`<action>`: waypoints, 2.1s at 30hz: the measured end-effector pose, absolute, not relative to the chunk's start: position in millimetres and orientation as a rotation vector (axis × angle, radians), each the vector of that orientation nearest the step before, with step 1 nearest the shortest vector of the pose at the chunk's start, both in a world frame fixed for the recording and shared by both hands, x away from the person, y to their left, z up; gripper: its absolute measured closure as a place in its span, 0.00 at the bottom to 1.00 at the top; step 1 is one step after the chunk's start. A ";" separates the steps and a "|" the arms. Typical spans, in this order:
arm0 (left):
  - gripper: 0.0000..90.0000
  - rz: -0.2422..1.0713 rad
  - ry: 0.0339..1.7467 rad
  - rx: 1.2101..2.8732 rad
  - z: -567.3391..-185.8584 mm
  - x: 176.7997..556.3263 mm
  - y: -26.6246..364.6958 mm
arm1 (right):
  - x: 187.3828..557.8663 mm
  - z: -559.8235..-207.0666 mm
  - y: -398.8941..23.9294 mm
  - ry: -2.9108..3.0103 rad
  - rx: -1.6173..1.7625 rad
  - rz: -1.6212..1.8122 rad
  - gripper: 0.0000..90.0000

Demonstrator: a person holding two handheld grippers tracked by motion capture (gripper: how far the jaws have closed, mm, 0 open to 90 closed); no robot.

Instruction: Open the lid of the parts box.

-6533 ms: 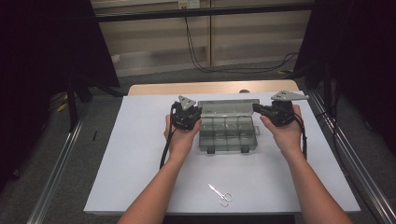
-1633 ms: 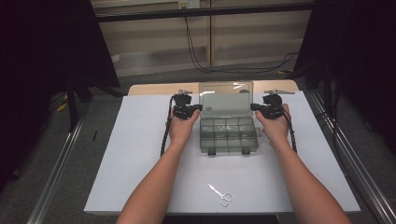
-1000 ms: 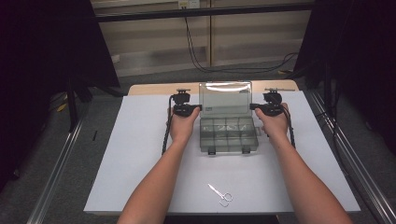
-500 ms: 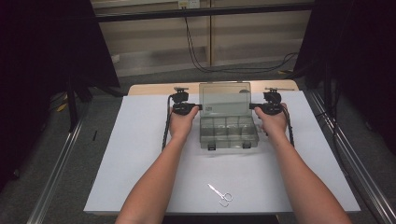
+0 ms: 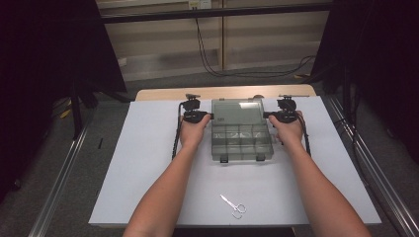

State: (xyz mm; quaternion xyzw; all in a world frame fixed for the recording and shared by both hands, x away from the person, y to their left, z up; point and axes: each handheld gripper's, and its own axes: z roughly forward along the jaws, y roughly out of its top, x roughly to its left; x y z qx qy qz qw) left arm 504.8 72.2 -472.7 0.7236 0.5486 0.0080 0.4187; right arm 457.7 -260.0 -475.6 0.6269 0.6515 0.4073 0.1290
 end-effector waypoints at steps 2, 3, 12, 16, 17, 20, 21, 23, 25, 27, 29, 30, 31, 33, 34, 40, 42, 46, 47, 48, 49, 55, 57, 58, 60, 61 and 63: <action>0.96 0.007 1.382 1.791 -473.1 505.4 73.8 | 458.3 -477.6 -261.3 1.891 1.824 1.197 0.97; 0.96 0.009 1.379 1.796 -473.1 505.4 73.9 | 458.5 -478.2 -261.7 1.884 1.829 1.202 0.97; 0.81 -0.032 1.317 1.839 -474.3 501.4 75.5 | 455.6 -476.8 -261.6 1.904 1.754 1.225 0.73; 0.63 -0.023 1.278 1.830 -469.5 493.5 76.8 | 449.3 -471.1 -259.9 1.932 1.670 1.252 0.64; 0.59 -0.015 1.262 1.838 -468.0 491.2 77.0 | 446.1 -469.4 -259.6 1.933 1.643 1.267 0.63; 0.42 -0.027 1.191 1.883 -464.2 485.7 78.7 | 436.8 -464.8 -259.6 1.911 1.590 1.291 0.54; 0.38 -0.019 1.169 1.883 -463.3 483.2 78.0 | 433.6 -463.1 -259.9 1.902 1.586 1.297 0.49; 0.23 -0.008 1.125 1.911 -460.3 477.7 77.2 | 427.1 -460.0 -261.3 1.897 1.559 1.301 0.39; 0.10 -0.051 1.067 1.926 -458.4 472.7 76.8 | 419.8 -457.0 -262.7 1.886 1.541 1.290 0.28; 0.01 -0.065 1.020 1.930 -456.3 467.8 77.7 | 411.9 -455.1 -264.3 1.894 1.513 1.286 0.12; 0.00 -0.063 0.993 1.927 -453.3 462.7 79.4 | 405.2 -454.3 -264.9 1.892 1.494 1.278 0.05; 0.00 -0.066 0.994 1.927 -452.2 460.9 79.3 | 400.9 -454.4 -265.5 1.896 1.479 1.278 0.02; 0.00 -0.042 0.996 1.933 -451.1 458.8 78.8 | 398.2 -454.5 -265.2 1.898 1.486 1.274 0.00; 0.00 -0.046 0.980 1.951 -448.6 455.4 77.7 | 391.2 -455.2 -264.1 1.908 1.473 1.263 0.00; 0.00 -0.055 0.966 1.950 -448.1 453.7 77.2 | 387.8 -455.6 -263.9 1.905 1.459 1.263 0.00; 0.00 -0.056 0.878 2.002 -440.3 438.2 74.0 | 365.7 -456.4 -267.2 1.826 1.455 1.170 0.00; 0.00 -0.056 0.847 2.009 -437.2 432.1 73.0 | 358.8 -457.5 -270.8 1.819 1.448 1.165 0.00; 0.00 -0.019 0.797 2.052 -428.5 420.0 72.6 | 346.1 -458.2 -278.5 1.811 1.449 1.166 0.01; 0.00 -0.019 0.787 2.060 -426.8 417.4 72.8 | 342.8 -458.3 -280.8 1.809 1.452 1.157 0.01; 0.00 -0.027 0.781 2.050 -426.0 415.0 72.9 | 339.9 -458.5 -283.2 1.810 1.452 1.157 0.01; 0.00 -0.034 0.770 2.054 -424.7 412.9 73.4 | 336.9 -458.7 -285.7 1.804 1.454 1.158 0.01; 0.01 -0.040 0.719 2.069 -418.9 396.4 69.7 | 318.5 -461.5 -294.3 1.812 1.412 1.143 0.01; 0.01 -0.041 0.689 2.090 -416.7 391.2 68.1 | 311.8 -463.6 -295.6 1.816 1.396 1.138 0.01; 0.01 -0.035 0.677 2.103 -415.4 388.7 67.3 | 308.5 -464.4 -296.7 1.818 1.384 1.137 0.01; 0.01 -0.019 0.652 2.118 -413.7 383.4 65.4 | 301.7 -464.3 -299.0 1.808 1.377 1.155 0.01; 0.01 -0.019 0.643 2.131 -412.0 381.4 65.1 | 299.1 -463.7 -300.1 1.808 1.373 1.165 0.01; 0.02 -0.027 0.630 2.122 -410.2 376.4 63.6 | 293.8 -461.3 -301.3 1.799 1.362 1.170 0.01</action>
